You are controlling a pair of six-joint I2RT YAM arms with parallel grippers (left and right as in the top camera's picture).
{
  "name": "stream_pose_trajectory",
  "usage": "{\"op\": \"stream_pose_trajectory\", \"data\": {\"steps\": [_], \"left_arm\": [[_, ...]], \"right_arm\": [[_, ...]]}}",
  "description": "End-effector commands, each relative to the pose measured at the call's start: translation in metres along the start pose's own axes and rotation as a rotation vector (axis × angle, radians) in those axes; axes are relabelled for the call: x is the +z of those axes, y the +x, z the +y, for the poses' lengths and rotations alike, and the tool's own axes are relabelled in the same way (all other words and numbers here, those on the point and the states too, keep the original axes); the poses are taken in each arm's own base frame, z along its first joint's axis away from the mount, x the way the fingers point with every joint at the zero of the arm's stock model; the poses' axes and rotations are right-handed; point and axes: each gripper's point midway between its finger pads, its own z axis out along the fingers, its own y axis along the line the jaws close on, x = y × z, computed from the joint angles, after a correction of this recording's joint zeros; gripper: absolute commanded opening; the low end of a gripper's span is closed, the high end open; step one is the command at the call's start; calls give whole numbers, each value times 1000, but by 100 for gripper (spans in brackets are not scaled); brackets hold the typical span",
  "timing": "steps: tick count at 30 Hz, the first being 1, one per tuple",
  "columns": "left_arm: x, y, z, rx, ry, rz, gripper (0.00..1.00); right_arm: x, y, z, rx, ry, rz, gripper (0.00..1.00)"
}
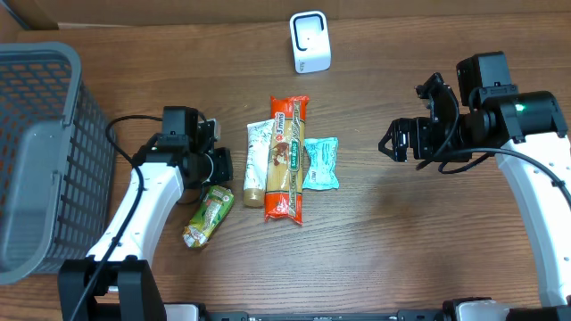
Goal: Scan the item barcode
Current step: 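Place the green tea bottle on the table left of the tube, then raise the left arm aside and grasp the teal packet with the right gripper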
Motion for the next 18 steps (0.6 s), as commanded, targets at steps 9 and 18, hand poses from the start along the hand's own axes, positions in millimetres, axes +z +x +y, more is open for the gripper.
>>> {"op": "stream_pose_trajectory", "data": {"steps": [9, 18], "left_arm": [[-78, -65, -33, 85, 16, -161, 55], [-199, -111, -72, 213, 15, -342, 100]], "right_arm": [[-5, -6, 20, -19, -91, -24, 100], [14, -15, 21, 64, -103, -56, 100]]}}
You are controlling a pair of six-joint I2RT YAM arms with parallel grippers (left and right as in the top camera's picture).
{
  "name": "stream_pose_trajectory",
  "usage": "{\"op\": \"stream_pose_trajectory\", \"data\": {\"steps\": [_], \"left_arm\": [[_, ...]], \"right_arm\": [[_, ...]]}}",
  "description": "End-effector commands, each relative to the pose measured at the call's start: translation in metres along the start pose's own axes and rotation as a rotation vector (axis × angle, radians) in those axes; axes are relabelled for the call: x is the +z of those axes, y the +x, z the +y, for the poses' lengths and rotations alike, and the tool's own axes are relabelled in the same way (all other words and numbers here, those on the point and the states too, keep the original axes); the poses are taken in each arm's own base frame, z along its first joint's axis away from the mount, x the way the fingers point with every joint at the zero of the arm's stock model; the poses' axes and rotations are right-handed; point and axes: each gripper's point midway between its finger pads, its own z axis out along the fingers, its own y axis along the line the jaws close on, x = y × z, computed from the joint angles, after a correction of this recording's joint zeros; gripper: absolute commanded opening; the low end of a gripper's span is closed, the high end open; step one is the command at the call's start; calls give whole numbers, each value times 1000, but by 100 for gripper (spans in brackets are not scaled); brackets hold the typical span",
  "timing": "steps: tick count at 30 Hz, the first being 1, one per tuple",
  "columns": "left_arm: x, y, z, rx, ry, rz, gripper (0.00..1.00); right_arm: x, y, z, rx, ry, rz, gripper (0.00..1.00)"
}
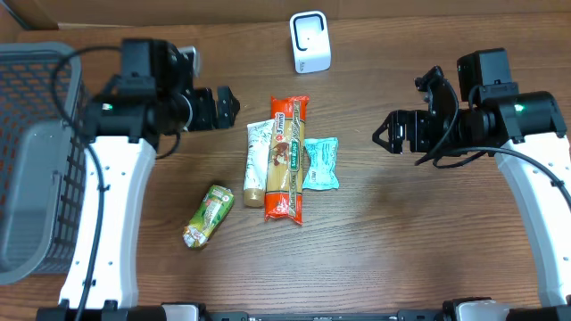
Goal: Scan the item barcode
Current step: 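Raise the left arm aside and grasp the teal packet with the right gripper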
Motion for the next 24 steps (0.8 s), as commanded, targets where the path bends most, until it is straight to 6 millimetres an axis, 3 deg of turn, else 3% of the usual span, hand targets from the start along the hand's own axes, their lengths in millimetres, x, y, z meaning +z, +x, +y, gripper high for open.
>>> {"op": "stream_pose_trajectory", "data": {"steps": [1, 14, 20, 24], "left_arm": [[-41, -26, -11, 78, -1, -106, 100], [-39, -25, -7, 73, -21, -89, 100], [-39, -25, -7, 73, -21, -89, 99], [-39, -25, -7, 73, -21, -90, 100]], "right_arm": [[17, 4, 7, 46, -25, 8, 100], [119, -7, 4, -52, 49, 51, 97], [169, 0, -16, 11, 111, 119, 86], [191, 6, -25, 34, 124, 154, 84]]}}
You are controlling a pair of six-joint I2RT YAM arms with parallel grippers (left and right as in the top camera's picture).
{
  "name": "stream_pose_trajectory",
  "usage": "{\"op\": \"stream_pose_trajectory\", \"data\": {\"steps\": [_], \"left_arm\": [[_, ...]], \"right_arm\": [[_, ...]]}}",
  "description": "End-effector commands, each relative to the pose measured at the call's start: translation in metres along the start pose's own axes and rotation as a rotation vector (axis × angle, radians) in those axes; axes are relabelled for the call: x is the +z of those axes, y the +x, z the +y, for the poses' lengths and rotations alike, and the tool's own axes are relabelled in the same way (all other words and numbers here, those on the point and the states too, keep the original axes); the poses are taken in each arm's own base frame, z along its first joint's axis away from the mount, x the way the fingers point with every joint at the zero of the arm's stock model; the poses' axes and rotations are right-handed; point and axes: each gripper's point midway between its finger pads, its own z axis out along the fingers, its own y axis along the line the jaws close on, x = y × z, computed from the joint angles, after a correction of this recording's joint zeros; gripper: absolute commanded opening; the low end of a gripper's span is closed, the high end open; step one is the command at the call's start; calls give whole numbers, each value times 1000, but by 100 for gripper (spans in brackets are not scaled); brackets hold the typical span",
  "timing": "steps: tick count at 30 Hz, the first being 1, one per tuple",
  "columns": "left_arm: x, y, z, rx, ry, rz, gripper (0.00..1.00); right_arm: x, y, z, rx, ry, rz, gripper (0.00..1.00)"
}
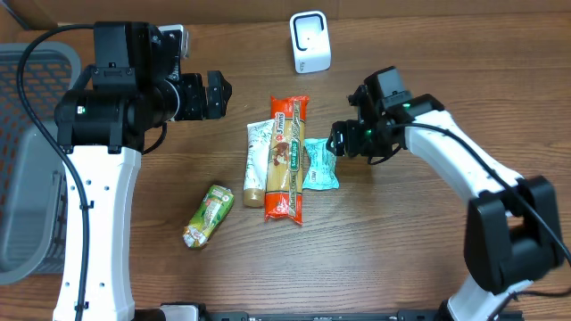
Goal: Scan the item barcode
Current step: 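Raise the left arm aside and grasp the teal packet with the right gripper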
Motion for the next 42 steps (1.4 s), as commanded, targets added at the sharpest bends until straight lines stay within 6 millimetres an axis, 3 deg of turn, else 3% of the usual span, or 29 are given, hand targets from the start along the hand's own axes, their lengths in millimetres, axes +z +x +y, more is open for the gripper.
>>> {"op": "stream_pose_trajectory", "data": {"steps": [1, 6, 12, 22, 25, 27, 31, 35, 39, 42], "left_arm": [[-1, -3, 1, 20, -6, -7, 100], [-1, -3, 1, 20, -6, -7, 100], [-1, -3, 1, 20, -6, -7, 100], [-1, -3, 0, 21, -5, -7, 100], [-1, -3, 0, 21, -5, -7, 100], [-1, -3, 0, 21, -5, -7, 100], [-1, -3, 0, 21, -5, -6, 100], [-1, -3, 0, 21, -5, -7, 100], [-1, -3, 0, 21, -5, -7, 100], [-1, -3, 0, 21, -5, -7, 100]], "right_arm": [[15, 2, -6, 27, 27, 15, 84], [36, 2, -11, 34, 25, 34, 81], [64, 17, -11, 33, 18, 105, 74], [98, 34, 1, 81, 28, 155, 70], [106, 43, -4, 121, 51, 184, 62], [110, 47, -7, 142, 59, 197, 47], [113, 52, -10, 147, 63, 210, 28], [112, 57, 1, 155, 4, 240, 7], [104, 54, 10, 155, -79, 255, 4], [82, 44, 15, 145, -133, 241, 4]]}}
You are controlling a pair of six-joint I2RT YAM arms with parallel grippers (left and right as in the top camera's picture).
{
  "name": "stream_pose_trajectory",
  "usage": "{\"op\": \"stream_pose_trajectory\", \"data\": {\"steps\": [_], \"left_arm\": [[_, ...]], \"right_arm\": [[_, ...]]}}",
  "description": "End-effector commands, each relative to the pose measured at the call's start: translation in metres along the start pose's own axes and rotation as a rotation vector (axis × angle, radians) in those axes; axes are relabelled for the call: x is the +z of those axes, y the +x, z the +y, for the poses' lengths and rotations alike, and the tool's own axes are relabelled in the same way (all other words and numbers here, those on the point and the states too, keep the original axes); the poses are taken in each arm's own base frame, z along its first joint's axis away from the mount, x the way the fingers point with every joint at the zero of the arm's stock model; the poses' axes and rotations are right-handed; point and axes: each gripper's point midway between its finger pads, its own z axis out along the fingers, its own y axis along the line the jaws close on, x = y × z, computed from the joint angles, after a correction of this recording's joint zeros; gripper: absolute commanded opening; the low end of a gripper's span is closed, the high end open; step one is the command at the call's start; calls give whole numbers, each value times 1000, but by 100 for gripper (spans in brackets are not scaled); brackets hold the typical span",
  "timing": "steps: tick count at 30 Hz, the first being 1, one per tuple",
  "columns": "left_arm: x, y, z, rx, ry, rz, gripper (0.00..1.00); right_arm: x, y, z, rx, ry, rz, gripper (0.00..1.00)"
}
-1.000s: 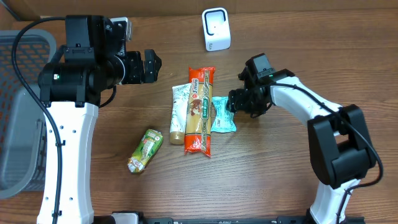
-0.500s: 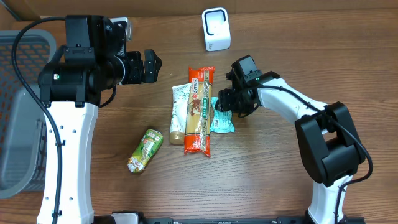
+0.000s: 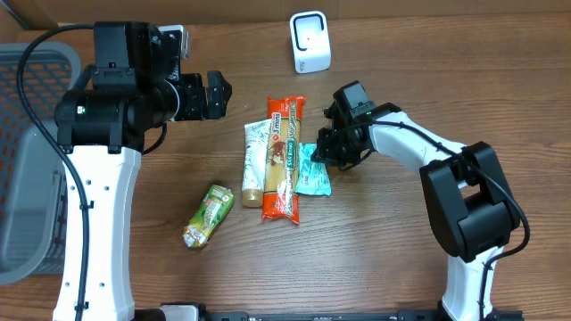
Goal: Scan the item barcode
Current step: 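Raise the left arm aside and grasp the teal packet with the right gripper, then lift the teal packet to the white scanner and hold it there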
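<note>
A white barcode scanner (image 3: pixel 310 42) stands at the back of the table. In the middle lie a white tube (image 3: pixel 255 163), a long orange package (image 3: pixel 285 159) and a teal packet (image 3: pixel 312 171), side by side. The teal packet is tilted and touches the orange package. My right gripper (image 3: pixel 326 148) is low on the packet's upper right edge; its fingers are hidden under the wrist. A green pouch (image 3: pixel 208 215) lies apart at the front left. My left gripper (image 3: pixel 218 95) hangs raised and open, holding nothing, left of the items.
A grey mesh basket (image 3: pixel 36 98) fills the left edge of the table. Brown cardboard borders the far edge behind the scanner.
My right gripper has moved left and down onto the teal packet's upper edge. The packet has shifted left and tilted against the orange package. The left arm has not moved.
At first my left gripper was low by the green pouch and the right gripper open far to the right. Then the left arm stood raised, empty, the pouch left lying. The right gripper was then beside the teal packet and is now on it.
</note>
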Motion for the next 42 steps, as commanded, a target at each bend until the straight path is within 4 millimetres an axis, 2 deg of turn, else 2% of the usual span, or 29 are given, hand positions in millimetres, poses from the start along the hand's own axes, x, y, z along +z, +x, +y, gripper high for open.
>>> {"op": "stream_pose_trajectory", "data": {"steps": [1, 3, 9, 10, 14, 17, 21, 25, 34, 39, 41, 42], "left_arm": [[-1, -4, 0, 22, -5, -9, 100], [-1, -4, 0, 22, -5, -9, 99], [-1, -4, 0, 22, -5, -8, 100], [-1, -4, 0, 22, -5, -9, 100], [-1, -4, 0, 22, -5, -9, 100], [-1, -4, 0, 22, -5, -8, 100], [-1, -4, 0, 22, -5, -8, 99], [-1, -4, 0, 22, -5, -8, 100], [-1, -4, 0, 22, -5, -8, 99], [-1, -4, 0, 22, -5, -8, 99], [-1, -4, 0, 22, -5, -9, 99], [-1, -4, 0, 22, -5, -8, 100]], "right_arm": [[1, 22, -16, 22, -6, 87, 4], [-19, 19, -11, 9, -14, 60, 4], [-102, 20, 19, 7, -38, -80, 4], [-127, 20, 24, 51, -11, -154, 4], [-178, 22, 40, 135, -17, -312, 4], [-212, 26, 48, 231, -27, -433, 4], [-248, 33, 54, 514, -79, -594, 4], [-256, 39, 66, 642, -140, -636, 4], [-260, 31, 71, 620, -143, -696, 4], [-262, 26, 76, 506, -113, -737, 4], [-261, 26, 82, 346, -74, -735, 4], [-260, 28, 91, 193, -56, -718, 4]]}}
